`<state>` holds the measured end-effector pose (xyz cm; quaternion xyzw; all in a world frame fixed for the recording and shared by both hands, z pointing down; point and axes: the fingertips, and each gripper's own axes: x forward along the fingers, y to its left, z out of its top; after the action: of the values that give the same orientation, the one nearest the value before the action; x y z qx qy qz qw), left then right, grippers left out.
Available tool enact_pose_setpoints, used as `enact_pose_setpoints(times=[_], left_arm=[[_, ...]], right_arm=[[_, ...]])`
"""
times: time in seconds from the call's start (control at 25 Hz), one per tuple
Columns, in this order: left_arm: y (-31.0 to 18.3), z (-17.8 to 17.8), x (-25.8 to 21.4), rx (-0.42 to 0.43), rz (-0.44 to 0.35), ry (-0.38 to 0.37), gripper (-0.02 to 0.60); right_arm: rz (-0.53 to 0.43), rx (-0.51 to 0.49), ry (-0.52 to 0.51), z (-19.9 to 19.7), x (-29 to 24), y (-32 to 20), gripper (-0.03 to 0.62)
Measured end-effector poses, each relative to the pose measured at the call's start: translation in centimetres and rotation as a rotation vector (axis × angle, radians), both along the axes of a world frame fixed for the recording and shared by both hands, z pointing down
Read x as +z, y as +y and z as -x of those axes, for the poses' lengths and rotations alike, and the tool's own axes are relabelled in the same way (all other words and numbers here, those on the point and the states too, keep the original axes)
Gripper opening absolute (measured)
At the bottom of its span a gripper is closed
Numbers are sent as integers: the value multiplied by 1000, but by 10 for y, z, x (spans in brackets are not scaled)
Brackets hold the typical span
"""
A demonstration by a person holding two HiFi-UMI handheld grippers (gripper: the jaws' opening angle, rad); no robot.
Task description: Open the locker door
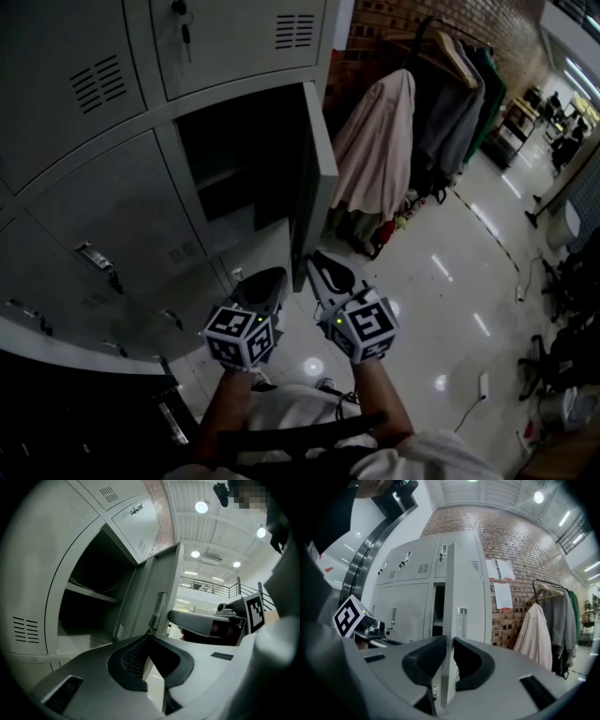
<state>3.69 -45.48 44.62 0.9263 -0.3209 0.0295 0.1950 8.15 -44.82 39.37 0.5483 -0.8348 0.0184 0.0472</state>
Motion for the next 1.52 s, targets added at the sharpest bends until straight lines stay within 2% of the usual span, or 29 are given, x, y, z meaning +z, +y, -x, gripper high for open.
enact_pose_setpoints(times=[0.24, 0.88, 1.12, 1.52], left_arm=[[8, -29, 2, 11, -3, -12, -2], [1, -80, 1, 34, -12, -43, -2], [-7, -88, 0, 28, -5, -42, -2], [-19, -93, -1, 19, -15, -57, -2]], right_arm=[[-12, 36, -15, -39, 1, 7, 59], [-19, 190, -138, -146, 6, -4, 54], [-15, 244, -161, -176, 8, -17, 12], [-11, 298, -199, -213, 10, -37, 6]])
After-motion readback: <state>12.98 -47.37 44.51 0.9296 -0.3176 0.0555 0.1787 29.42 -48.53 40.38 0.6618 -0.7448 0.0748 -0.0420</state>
